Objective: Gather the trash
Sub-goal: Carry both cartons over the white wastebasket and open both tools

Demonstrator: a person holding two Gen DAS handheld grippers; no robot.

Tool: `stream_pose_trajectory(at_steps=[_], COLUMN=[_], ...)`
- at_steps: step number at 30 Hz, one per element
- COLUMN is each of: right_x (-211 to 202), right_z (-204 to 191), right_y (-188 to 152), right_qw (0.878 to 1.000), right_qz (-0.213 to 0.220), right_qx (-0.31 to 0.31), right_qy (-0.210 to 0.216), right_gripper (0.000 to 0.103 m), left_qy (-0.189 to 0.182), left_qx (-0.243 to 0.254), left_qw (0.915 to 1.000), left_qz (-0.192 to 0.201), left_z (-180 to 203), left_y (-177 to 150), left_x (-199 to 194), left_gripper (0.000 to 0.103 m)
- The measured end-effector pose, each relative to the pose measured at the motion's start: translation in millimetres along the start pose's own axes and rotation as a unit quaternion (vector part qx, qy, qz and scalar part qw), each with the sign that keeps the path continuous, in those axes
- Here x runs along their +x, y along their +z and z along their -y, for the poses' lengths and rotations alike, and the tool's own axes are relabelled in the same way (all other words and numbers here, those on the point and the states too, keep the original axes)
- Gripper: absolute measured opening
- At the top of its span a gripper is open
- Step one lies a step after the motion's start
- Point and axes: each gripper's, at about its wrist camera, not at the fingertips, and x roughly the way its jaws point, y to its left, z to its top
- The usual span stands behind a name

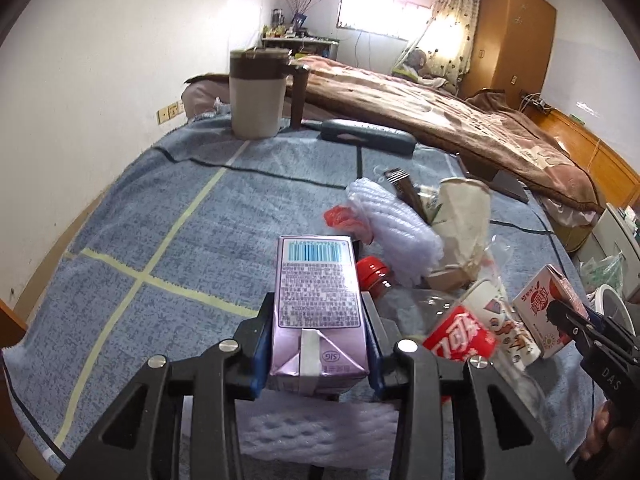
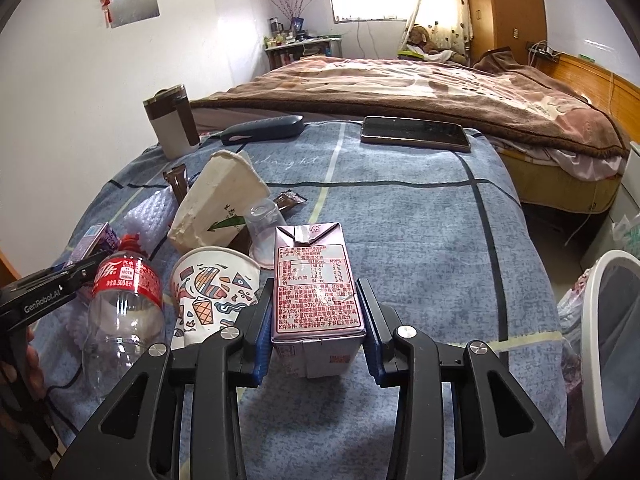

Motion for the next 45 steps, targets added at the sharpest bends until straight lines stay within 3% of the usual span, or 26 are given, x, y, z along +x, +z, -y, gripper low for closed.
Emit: stream_pose_trajectory(at_steps=[11, 17, 26, 33, 39, 45], right_x=[-35.1, -62.6, -96.1, -115.1, -123.6, -129.4], right_z=[16.6, 32.7, 76.6, 123.5, 146.7, 168.2], right_y=[6.5, 12.3, 4.0, -6.3, -13.1, -20.7], right_qw=[0.999, 0.997, 0.994, 0.988, 0.982, 0.979], right_qz=[0.045, 0.071, 0.088, 0.091, 0.092, 0.095], right_qx=[0.020, 0.029, 0.048, 0.086, 0.107, 0.118], right_qy=[0.005, 0.001, -0.044, -0.092, -0.122, -0.134], right_gripper=[0.040, 0.040, 0.040, 0.040, 0.040, 0.040], left_qy=[-0.014, -0.052, -0.136, -0.197, -0.211, -0.219], left_qx=[0.028, 0.050, 0.100, 0.147, 0.150, 0.172], left_qw=[0.9984, 0.9949, 0.9838, 0.9684, 0.9656, 0.9602], left_qz=[0.048, 0.070, 0.060, 0.043, 0.016, 0.022], left_z=[27.8, 59.9, 142.5, 215.4, 245.0, 276.6], left_y=[15.5, 23.7, 18.4, 7.7, -1.2, -1.0], left_x=[-43.9, -67.2, -68.9, -63.9, -50.8, -55.7], left_gripper=[0.040, 0.040, 0.040, 0.040, 0.040, 0.040])
